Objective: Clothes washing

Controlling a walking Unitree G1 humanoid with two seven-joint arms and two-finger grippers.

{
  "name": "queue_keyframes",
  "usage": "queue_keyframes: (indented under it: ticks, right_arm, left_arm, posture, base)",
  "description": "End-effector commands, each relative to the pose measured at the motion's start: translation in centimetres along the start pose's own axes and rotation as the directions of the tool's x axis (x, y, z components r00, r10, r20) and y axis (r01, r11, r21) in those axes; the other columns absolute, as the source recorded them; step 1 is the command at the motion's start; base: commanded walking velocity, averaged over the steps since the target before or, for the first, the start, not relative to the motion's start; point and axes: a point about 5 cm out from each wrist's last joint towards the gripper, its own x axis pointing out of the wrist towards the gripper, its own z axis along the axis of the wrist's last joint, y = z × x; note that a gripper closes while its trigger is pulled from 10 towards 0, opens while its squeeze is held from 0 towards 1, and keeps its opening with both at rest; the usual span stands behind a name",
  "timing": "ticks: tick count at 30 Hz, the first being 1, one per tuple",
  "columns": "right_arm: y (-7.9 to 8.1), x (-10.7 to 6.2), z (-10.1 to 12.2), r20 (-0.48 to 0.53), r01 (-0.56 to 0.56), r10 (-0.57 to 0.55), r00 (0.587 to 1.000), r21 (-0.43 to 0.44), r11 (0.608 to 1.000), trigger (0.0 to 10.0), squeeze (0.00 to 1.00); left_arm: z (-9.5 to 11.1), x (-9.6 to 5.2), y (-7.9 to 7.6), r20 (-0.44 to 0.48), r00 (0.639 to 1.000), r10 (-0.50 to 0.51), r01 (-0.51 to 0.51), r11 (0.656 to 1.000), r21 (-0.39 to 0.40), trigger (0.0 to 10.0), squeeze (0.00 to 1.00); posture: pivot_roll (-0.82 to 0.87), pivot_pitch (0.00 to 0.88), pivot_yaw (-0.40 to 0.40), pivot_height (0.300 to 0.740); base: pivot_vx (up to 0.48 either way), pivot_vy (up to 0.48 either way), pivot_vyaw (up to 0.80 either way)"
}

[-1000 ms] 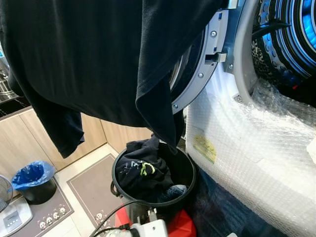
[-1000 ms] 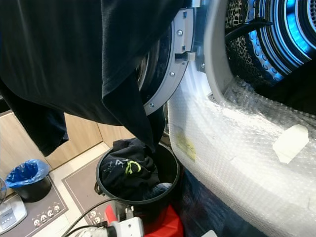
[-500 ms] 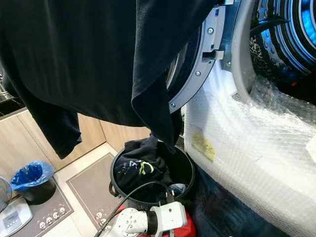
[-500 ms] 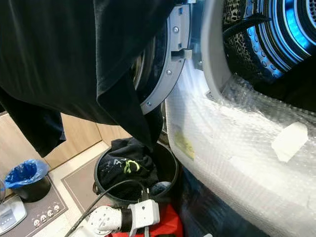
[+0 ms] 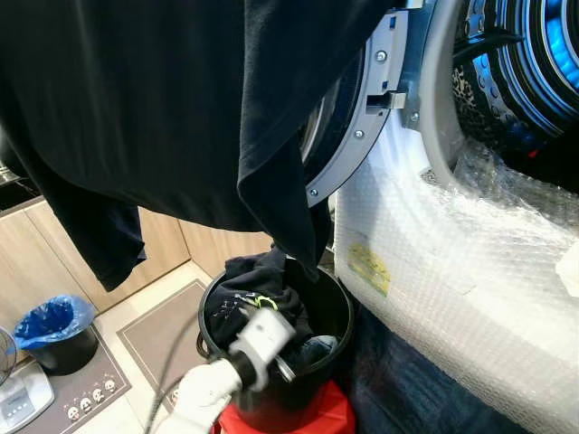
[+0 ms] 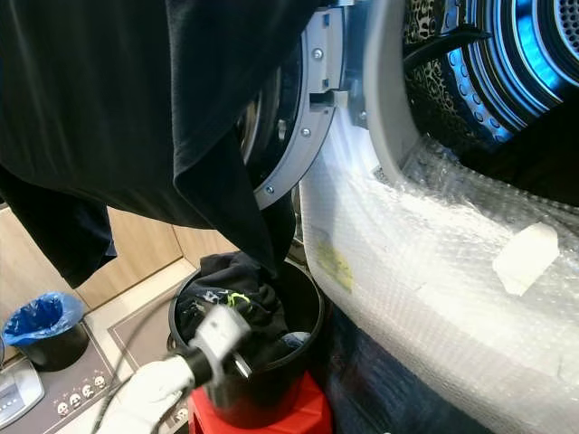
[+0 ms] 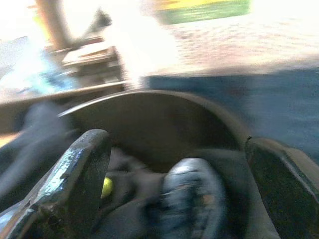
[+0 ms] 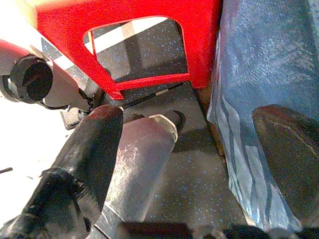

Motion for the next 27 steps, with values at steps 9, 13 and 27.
queue_keyframes:
  ticks: [9,13,27]
  right_arm:
    - [0.2,0.2,0.1,-0.019,-0.007,0.007,1.0,-0.002,1.0,10.0,0.0]
    - [0.1,0.1,-0.1,-0.023,-0.01,0.01,1.0,-0.006,1.0,10.0,0.0]
    - [-0.1,-1.0,-3.2,-0.069,-0.007,0.008,0.998,0.022,1.0,10.0,0.0]
  left_arm:
    - [-0.5,-1.7,6.2,-0.051,0.926,0.375,-0.378,0.916,-0.135,10.0,0.0]
    - [-1.6,-2.0,7.6,-0.119,0.883,0.454,-0.47,0.857,-0.212,10.0,0.0]
    - [-2.6,-0.7,8.4,-0.255,0.867,0.429,-0.493,0.817,-0.3,10.0,0.0]
  posture:
    - [0.04,0.0,-0.032,0.74]
    - [0.03,0.0,-0.04,0.74]
    - [-0.02,0.0,-0.034,0.74]
  base:
    - [0.0,0.0,0.0]
    - [0.0,0.0,0.0]
    - [0.0,0.0,0.0]
